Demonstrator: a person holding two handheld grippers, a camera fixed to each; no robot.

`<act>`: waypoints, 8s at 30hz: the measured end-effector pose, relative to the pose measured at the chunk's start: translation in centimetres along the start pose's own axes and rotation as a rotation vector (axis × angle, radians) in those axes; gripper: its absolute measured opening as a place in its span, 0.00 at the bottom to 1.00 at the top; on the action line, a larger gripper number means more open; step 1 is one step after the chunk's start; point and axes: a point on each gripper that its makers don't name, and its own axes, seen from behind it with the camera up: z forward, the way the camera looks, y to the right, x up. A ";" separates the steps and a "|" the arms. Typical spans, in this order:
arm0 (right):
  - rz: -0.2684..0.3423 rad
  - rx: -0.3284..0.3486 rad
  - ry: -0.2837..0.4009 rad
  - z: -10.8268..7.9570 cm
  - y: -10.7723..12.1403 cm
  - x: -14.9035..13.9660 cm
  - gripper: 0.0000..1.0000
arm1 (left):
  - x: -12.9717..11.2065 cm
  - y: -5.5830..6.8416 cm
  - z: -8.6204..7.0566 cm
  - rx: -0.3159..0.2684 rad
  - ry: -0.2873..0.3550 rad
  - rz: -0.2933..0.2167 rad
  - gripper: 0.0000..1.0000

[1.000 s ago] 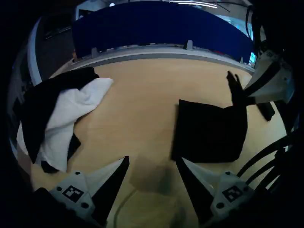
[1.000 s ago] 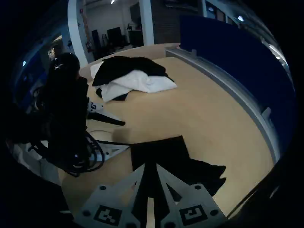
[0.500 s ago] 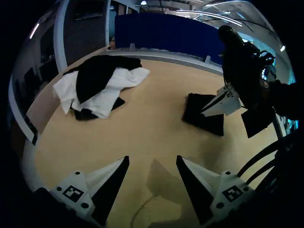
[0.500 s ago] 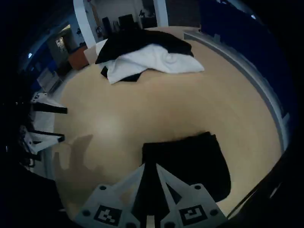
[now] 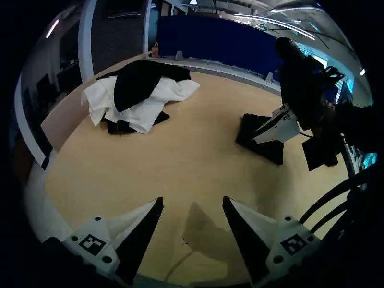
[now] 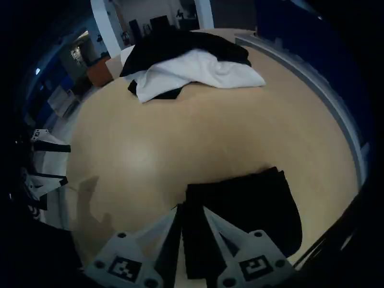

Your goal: Fold towel

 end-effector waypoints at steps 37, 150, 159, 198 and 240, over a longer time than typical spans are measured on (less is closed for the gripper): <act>0.164 -0.141 0.100 -5.0 -0.6 -4.6 1.00 | 0.4 1.1 -0.5 -0.030 0.002 0.037 0.92; 0.350 -0.390 0.386 -28.9 10.2 -1.7 0.06 | 3.2 5.5 -1.2 -0.109 0.041 0.094 0.91; 0.382 -0.434 0.376 -32.6 13.8 -5.0 0.06 | 3.1 6.3 -0.9 -0.110 0.038 0.104 0.92; 0.487 -0.558 0.306 -39.7 30.2 -16.2 0.06 | 2.9 7.9 -0.8 -0.063 0.004 0.113 0.92; 0.772 -0.569 0.151 -35.9 21.2 -36.9 0.06 | 3.0 11.2 -0.8 -0.098 -0.014 0.178 0.92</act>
